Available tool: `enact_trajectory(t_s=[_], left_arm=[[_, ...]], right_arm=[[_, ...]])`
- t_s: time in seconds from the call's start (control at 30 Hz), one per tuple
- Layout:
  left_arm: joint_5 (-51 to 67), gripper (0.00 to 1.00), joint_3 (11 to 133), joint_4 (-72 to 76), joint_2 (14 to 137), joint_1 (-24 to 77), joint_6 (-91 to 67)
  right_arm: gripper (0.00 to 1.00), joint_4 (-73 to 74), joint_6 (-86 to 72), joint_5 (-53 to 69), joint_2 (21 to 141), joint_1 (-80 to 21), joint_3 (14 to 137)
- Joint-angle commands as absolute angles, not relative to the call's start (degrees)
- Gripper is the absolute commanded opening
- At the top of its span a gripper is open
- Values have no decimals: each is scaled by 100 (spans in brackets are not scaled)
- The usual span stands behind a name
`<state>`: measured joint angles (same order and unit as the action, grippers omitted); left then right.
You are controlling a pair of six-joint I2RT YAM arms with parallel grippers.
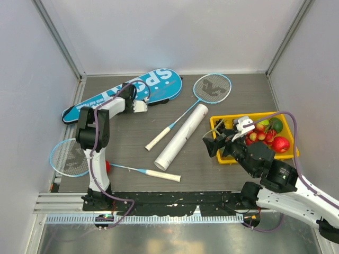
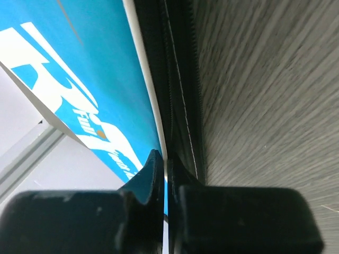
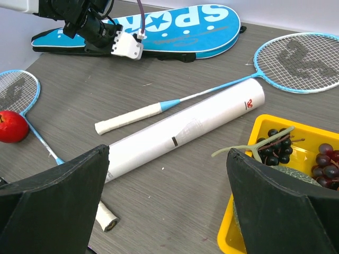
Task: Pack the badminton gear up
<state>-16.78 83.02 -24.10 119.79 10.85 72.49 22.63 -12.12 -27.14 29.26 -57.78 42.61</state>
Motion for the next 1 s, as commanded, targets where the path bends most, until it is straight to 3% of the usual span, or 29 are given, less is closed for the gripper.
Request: enact_trajectory(t_s=[0.0,0.23,0.57,0.7,0.97], left_arm=[[-1670,0,8227,-2154,11708,1125,7032],[-1442,0,8305,-2074,10663,1274,5566],[-1082,0,8946,-3040,9791,1301,4080],[-906,0,9447,-3620,9642,1336,3596],[-941,0,10028,-4332,9317,1705,2515]], right_arm=[[95,1942,-1186,-2909,2874,-5775,4439],[95,1653,-2134,-2805,2908,-5766,4070],[96,379,-3874,-2909,4604,-5783,3990],[97,-465,-3990,-3208,5728,-5713,4515],[100,-1001,-4412,-2558,7644,-5397,6019]])
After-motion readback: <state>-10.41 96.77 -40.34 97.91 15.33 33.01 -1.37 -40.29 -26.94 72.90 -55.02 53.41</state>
